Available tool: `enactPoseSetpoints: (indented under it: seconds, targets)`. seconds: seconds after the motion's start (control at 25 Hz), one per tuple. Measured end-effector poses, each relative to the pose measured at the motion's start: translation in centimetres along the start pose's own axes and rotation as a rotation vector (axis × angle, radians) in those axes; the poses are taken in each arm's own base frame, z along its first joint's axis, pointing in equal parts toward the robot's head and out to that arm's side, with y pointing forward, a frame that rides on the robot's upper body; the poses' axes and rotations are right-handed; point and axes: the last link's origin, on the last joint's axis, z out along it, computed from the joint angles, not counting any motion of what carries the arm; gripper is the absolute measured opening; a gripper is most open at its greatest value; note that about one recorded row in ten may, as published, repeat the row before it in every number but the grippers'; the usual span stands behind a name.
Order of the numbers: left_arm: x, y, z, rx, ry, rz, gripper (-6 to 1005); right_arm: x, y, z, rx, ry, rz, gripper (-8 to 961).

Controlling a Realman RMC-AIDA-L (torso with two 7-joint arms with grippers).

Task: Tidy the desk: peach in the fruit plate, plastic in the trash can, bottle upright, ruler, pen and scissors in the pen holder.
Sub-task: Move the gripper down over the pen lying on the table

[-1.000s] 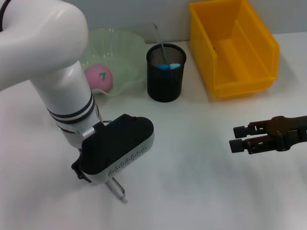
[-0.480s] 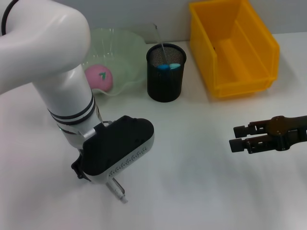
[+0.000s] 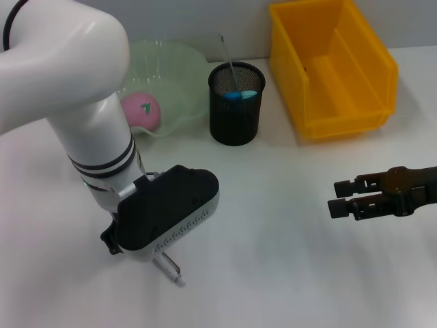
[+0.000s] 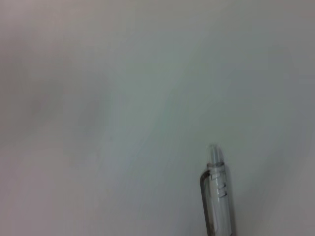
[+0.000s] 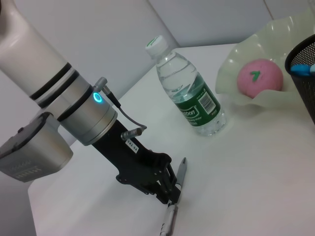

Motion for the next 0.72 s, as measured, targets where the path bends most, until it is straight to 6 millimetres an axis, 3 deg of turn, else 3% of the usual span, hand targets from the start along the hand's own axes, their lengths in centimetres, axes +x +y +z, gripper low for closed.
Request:
enactPoseSetpoints:
  seconds: [0.2,0.72]
  targets:
    - [0.02,-0.02,0.04,0.000,-0.002,-0.002,172,-0.01,-0.01,-0.03,0.001,0.000,0.001,762]
    - [-0.06,-0.09,0.29,0.002,-0.025,-0.021,201,-0.05,-0.01,-0.02,0.001,0.000,0.001,762]
